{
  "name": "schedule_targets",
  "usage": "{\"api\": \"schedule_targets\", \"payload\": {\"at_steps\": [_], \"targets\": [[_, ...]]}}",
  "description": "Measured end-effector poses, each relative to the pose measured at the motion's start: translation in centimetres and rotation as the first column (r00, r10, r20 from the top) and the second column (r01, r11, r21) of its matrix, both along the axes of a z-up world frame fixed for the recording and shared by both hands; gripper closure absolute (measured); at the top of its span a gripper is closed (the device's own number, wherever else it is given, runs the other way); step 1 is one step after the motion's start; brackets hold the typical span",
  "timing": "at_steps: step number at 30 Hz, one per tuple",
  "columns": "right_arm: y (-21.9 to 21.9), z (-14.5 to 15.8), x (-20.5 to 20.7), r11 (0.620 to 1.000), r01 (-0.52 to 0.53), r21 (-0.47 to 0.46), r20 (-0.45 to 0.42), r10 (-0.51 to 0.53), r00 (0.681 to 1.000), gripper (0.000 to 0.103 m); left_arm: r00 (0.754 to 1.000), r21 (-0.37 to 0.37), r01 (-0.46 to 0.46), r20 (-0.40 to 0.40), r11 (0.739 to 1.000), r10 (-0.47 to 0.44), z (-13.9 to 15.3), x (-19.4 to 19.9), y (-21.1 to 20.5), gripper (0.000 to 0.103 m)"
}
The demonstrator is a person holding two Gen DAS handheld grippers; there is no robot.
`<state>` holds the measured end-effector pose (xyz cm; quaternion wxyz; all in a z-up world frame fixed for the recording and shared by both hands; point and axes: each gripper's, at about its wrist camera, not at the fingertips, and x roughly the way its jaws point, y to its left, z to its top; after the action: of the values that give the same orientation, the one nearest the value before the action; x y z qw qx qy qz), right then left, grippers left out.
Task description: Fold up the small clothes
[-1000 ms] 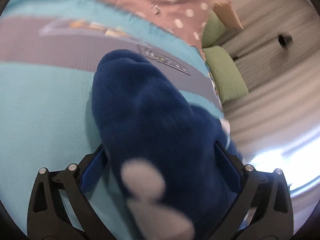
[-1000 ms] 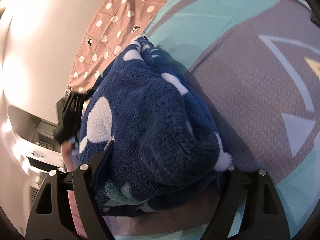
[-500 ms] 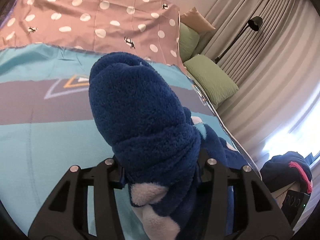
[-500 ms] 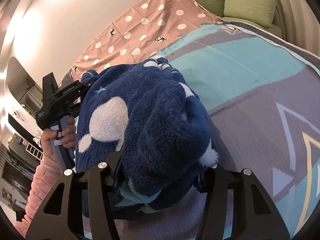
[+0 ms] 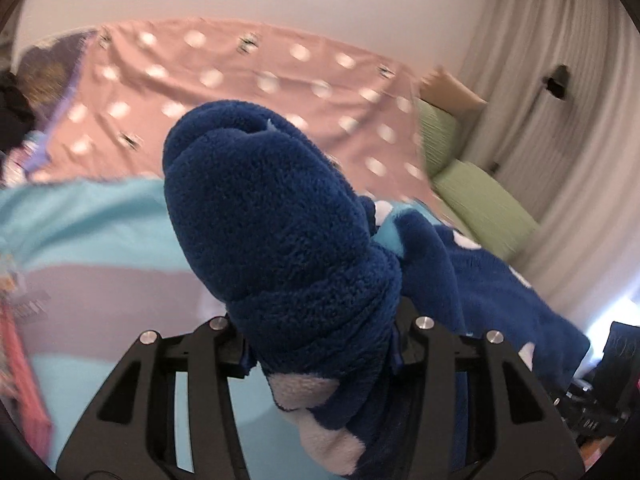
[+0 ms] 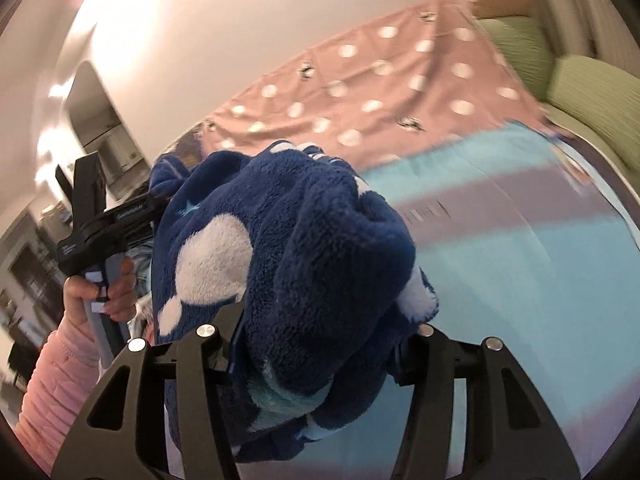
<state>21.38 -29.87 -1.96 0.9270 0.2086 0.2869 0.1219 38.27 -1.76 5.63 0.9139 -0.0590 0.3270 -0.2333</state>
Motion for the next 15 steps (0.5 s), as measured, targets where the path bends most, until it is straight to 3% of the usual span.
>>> {"api": "schedule_targets", "payload": {"at_steps": [4, 8, 11, 15], "targets": [[-0.1, 1.7, 10.2, 0.991, -0.121, 0.057, 0.002, 0.121, 0.993, 0.050, 0.989, 0.072, -0.139, 0.061, 0.988, 0.135, 2.5, 4.9, 1.1, 0.055], [0.4, 2.4, 19.1, 0.989, -0.139, 0.049, 0.004, 0.139, 0.990, 0.050, 0.967, 0.117, -0.247, 0.101, 0.962, 0.235, 2.7, 10.1, 1.6, 0.054], [1.0, 1.7, 24.0, 0.991, -0.128, 0.044, -0.009, 0.129, 0.992, 0.050, 0.954, 0.138, -0.295, 0.100, 0.945, 0.283, 1.3, 13.5, 1.8, 0.054], [2.4, -1.9, 29.1, 0.992, -0.127, 0.014, -0.060, 0.128, 0.990, 0.045, 0.931, 0.154, -0.365, 0.049, 0.918, 0.362, -3.7, 18.3, 3.1, 0.053]]}}
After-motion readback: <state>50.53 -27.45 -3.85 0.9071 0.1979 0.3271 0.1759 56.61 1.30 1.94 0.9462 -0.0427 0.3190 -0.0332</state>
